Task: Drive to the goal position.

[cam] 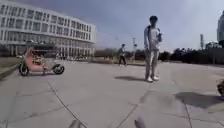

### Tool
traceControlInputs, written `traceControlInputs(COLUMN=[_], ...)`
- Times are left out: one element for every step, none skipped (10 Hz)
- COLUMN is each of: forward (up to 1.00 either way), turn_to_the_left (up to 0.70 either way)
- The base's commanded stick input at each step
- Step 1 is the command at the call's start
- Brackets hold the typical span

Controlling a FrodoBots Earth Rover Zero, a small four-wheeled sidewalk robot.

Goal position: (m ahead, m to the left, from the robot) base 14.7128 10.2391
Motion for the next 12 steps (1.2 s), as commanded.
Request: traceControlInputs(forward=[0.85, 0.85, 0.85, 0.85, 0.85, 0.85, 0.85, 0.85, 0.85, 0.85, 0.85, 0.85], turn_to_the_left=[0.03, 0.06, 0.08, 0.09, 0.09, 0.09, 0.09, 0.09, 0.09, 0.09, 0.09, 0.09])
